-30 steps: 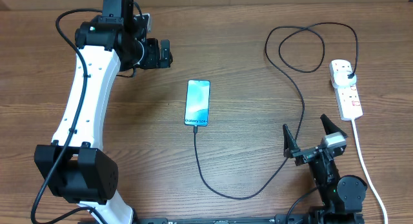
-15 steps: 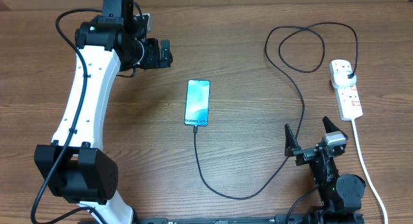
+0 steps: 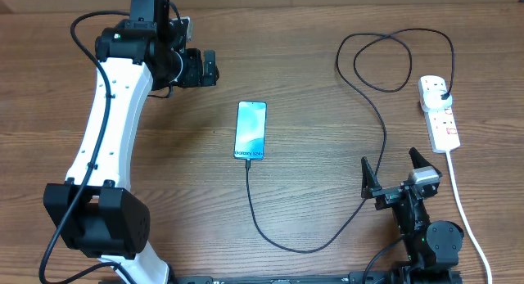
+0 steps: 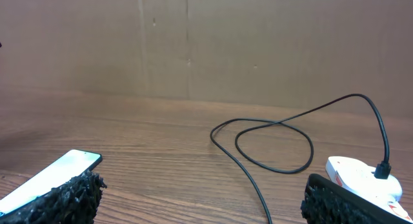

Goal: Plug charger to phone and switch on socket

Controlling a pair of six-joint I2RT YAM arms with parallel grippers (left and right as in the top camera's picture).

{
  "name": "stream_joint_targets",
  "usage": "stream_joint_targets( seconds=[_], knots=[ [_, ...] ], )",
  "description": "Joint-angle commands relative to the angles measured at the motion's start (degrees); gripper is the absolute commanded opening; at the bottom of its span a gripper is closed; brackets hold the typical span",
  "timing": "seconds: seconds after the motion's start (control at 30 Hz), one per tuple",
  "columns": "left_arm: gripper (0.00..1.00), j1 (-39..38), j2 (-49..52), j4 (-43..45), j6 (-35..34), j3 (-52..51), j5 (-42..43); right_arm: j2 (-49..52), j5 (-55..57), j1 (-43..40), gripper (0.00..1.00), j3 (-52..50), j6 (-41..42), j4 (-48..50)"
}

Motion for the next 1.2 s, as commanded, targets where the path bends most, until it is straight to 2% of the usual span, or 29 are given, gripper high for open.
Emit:
stream_joint_targets(
  seconds=[0.0, 0.33, 0.5, 0.67, 0.8, 0.87, 0.9, 0.93, 1.07, 1.17],
  knots=[
    [1.0, -0.1, 0.5, 0.0, 1.1, 0.3, -0.3, -0.6, 0.7, 0.2, 1.0, -0.6, 0.1, 0.2],
    [1.0, -0.1, 0.7, 0.0, 1.1, 0.2, -0.6, -0.6, 0.7, 0.2, 1.0, -0.6, 0.1, 0.2],
    [1.0, -0.1, -4.5, -2.9, 1.1, -0.9, -3.9, -0.6, 0.8, 0.2, 1.0, -0.6, 0.1, 0.2],
    [1.0, -0.1, -16.9, 3.1, 1.1, -11.2, -4.7, -0.6, 0.7, 0.2, 1.0, -0.6, 0.1, 0.2],
    [1.0, -0.1, -31.1, 10.3, 1.1, -27.0, -9.6, -0.6, 0.8, 0.2, 1.0, -0.6, 0.1, 0.2],
    [1.0, -0.1, -41.0, 10.5, 1.1, -36.0, -11.8, -0.6, 0.7, 0.2, 1.0, -0.6, 0.1, 0.2],
    [1.0, -0.1, -43.0, 10.6, 1.1, -37.2, -12.7, -0.6, 0.7, 0.2, 1.0, -0.6, 0.1, 0.2],
    [1.0, -0.1, -49.2, 10.4, 1.1, -40.6, -13.7, -0.6, 0.8, 0.2, 1.0, -0.6, 0.1, 0.2],
    [1.0, 0.0, -63.2, 10.5, 1.3, -46.9, -13.7, -0.6, 0.7, 0.2, 1.0, -0.6, 0.1, 0.2],
    [1.0, -0.1, -73.9, 8.7, 4.8, -51.3, -13.9, -0.6, 0.7, 0.2, 1.0, -0.6, 0.1, 0.2]
  ],
)
